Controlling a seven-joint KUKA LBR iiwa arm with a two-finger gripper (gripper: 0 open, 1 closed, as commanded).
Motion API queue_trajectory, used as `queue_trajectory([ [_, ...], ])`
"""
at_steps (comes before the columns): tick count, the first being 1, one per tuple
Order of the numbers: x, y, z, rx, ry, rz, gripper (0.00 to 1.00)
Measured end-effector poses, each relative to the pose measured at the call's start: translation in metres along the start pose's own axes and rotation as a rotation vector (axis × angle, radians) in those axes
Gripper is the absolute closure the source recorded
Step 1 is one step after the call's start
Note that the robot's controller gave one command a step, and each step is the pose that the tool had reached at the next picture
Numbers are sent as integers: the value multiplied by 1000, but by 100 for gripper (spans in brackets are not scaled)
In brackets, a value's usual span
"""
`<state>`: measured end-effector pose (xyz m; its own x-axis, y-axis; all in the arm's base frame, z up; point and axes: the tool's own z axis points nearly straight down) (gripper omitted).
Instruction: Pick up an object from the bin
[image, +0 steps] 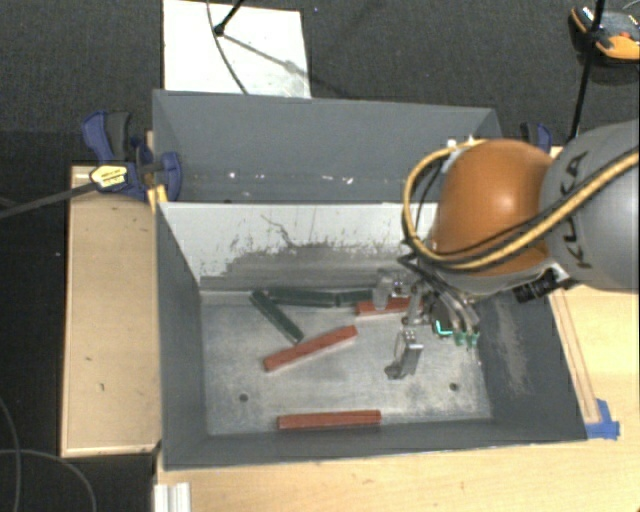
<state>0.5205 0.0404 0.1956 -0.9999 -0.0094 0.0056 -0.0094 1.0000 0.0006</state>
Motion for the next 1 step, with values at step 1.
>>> queue_trajectory([
  [1, -2, 0, -4, 0, -8, 1, 0],
])
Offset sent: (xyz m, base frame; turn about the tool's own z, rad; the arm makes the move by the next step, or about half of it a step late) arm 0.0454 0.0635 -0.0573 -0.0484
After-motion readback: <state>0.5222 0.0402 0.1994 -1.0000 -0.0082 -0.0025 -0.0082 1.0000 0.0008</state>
